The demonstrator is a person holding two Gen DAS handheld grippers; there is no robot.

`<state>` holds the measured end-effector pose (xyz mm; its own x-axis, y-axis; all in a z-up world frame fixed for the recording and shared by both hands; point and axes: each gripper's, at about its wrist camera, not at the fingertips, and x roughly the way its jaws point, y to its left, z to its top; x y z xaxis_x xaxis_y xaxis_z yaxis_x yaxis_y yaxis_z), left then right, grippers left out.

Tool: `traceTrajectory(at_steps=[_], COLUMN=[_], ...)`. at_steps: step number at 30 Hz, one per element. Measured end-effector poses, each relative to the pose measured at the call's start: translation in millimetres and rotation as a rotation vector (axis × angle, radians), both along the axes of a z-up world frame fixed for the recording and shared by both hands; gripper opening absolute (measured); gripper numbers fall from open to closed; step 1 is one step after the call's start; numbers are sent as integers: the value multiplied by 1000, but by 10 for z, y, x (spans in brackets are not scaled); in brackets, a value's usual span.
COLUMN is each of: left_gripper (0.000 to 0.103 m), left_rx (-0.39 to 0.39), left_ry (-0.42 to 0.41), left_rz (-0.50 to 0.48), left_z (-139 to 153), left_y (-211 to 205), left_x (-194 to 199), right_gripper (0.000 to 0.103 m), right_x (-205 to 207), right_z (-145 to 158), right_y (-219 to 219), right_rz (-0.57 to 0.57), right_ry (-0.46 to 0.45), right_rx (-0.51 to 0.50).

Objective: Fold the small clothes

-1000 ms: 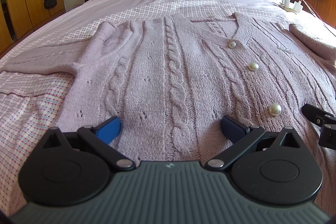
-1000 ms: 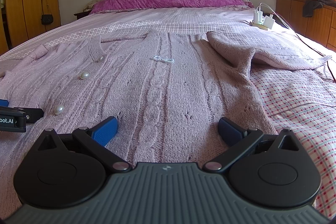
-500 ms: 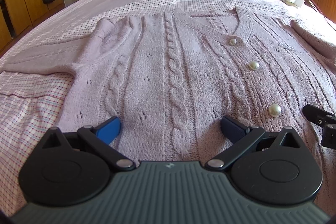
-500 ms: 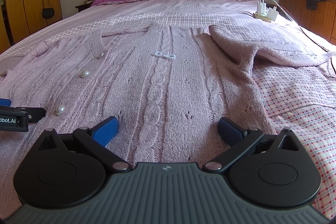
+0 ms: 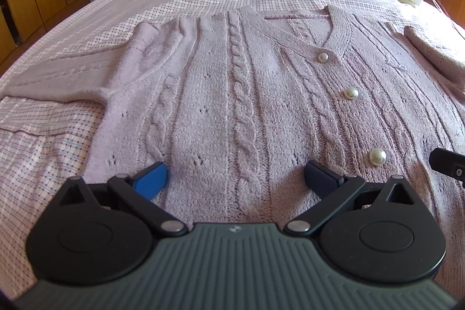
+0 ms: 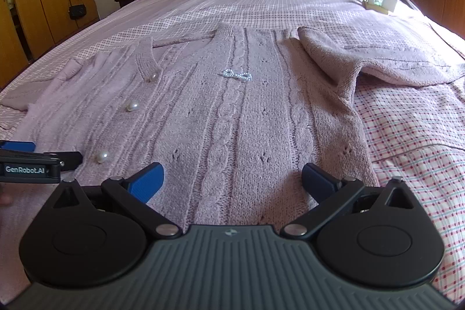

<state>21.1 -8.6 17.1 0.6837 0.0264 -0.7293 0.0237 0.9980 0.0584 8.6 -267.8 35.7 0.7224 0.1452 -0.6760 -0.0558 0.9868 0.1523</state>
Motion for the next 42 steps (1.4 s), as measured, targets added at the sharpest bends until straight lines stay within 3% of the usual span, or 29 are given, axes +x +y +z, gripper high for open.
traceTrajectory(at_steps=[9, 15, 26, 30, 35, 42], left_gripper=[103, 103, 103, 103, 103, 103], left_rx=[-20, -13, 10, 15, 52, 74], left_ry=[-1, -25, 9, 30, 41, 58], left_rz=[10, 6, 8, 13, 14, 37], left_z=[171, 289, 251, 209, 196, 181], left_y=[33, 3, -121, -174, -256, -304], left_x=[12, 30, 164, 215, 268, 350], right_gripper=[103, 103, 103, 103, 103, 103], right_x=[-13, 139, 582, 750, 975, 1271], right_z=[384, 506, 271, 157, 2, -161], right_y=[-371, -970, -2145, -2405, -2657, -2901], right_rz=[20, -64, -312, -373, -420, -417], right_ry=[-33, -63, -96, -92, -75, -88], right_rx=[71, 142, 254, 241, 208, 235])
